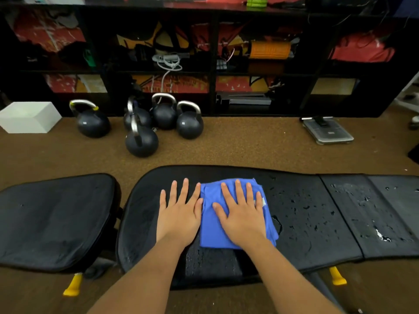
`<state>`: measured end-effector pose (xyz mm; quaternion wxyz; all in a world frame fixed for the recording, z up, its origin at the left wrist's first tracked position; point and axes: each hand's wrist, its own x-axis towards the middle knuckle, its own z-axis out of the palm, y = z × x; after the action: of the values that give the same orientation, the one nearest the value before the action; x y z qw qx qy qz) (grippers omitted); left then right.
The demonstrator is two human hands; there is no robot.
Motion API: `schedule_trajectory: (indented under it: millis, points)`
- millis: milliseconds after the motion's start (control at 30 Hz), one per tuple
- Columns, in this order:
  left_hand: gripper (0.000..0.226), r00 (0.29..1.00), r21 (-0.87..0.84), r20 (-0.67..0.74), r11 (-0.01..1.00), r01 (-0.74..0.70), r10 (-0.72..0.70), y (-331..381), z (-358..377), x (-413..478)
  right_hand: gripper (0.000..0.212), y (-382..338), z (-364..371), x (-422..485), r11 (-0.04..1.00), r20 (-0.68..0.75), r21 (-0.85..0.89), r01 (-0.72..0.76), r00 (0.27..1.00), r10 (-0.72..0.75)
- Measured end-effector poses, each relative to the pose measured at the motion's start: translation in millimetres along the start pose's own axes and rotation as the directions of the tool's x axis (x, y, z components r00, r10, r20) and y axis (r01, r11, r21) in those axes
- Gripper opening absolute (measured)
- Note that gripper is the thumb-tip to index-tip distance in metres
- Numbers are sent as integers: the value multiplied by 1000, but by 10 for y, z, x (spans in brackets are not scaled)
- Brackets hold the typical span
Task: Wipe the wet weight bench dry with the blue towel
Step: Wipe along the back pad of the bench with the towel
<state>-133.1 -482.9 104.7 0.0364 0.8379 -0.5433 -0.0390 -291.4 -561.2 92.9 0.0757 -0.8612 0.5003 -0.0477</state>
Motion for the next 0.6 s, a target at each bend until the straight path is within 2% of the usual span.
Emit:
schedule_trajectory:
  millis: [200,467,600]
  points:
    - [55,1000,-10,-7,1000,-27,27,-36,49,-17,69,15,-58,392,999,97,-5,-38,995,38]
    - [55,999,-13,-29,999,-33,33,-53,72,-33,71,-89,-20,-754,998,11,-61,-8,1000,8]
    - [55,999,-25,-33,999,-42,41,-65,84,-36,69,-59,-49,-645,999,49,-53,-13,999,16]
